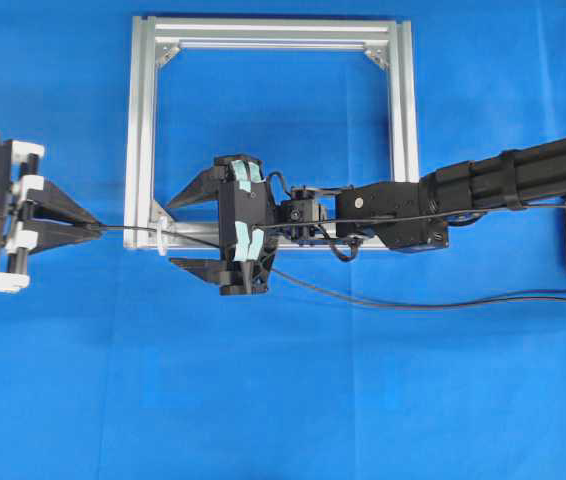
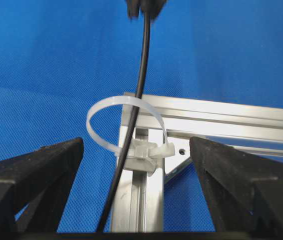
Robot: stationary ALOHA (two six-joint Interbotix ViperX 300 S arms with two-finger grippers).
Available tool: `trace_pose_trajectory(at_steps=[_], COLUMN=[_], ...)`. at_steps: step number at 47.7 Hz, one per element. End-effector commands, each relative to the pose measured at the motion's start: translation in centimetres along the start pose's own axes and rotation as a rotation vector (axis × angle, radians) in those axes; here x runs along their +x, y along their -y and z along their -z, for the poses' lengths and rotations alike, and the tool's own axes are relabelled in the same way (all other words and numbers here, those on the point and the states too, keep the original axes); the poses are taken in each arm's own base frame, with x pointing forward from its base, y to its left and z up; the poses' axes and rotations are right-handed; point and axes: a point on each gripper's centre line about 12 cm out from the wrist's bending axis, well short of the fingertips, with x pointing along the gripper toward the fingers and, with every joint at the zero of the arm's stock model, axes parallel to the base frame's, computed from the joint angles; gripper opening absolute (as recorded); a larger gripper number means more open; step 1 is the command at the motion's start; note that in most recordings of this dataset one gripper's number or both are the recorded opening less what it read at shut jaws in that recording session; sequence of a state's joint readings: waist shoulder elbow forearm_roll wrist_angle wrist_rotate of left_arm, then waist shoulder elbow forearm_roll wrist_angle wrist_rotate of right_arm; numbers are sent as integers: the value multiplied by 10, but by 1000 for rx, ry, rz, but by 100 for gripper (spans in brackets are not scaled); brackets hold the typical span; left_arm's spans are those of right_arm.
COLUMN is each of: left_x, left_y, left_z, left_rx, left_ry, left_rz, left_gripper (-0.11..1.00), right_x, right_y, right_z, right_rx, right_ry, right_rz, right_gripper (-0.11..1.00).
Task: Insert the wire through the string loop located on the left side.
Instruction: 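Open the right gripper and pull the cable leftward with the left gripper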
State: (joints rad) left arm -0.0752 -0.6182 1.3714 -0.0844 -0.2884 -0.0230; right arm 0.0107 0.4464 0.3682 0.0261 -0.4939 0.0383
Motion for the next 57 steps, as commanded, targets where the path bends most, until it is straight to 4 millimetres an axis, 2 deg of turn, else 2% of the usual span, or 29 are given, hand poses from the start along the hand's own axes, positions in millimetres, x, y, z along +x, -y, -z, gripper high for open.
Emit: trace_pose_trajectory(at_steps=[1, 16, 23, 27, 35, 57], left_x=[-9, -48, -69, -76, -80, -76], left_y=[1, 4, 5, 4, 3, 1], left_z=[-10, -28, -44, -45, -45, -41], left_rx=[-2, -4, -2, -3, -8, -14], left_ry=[40, 96, 159, 148, 148, 161], left_rz=[6, 32, 38, 35, 30, 21], left_gripper=[7, 7, 7, 7, 7, 8], right_x=[-5, -5, -5, -5, -5, -5], right_y=[-2, -2, -2, -2, -2, -2], right_z=[-20, -19, -20, -19, -20, -20], right_rx=[3, 3, 3, 3, 3, 3], right_ry=[46, 44, 46, 44, 46, 49], right_rz=[-3, -3, -3, -3, -3, -3], right_gripper=[95, 95, 95, 95, 95, 95])
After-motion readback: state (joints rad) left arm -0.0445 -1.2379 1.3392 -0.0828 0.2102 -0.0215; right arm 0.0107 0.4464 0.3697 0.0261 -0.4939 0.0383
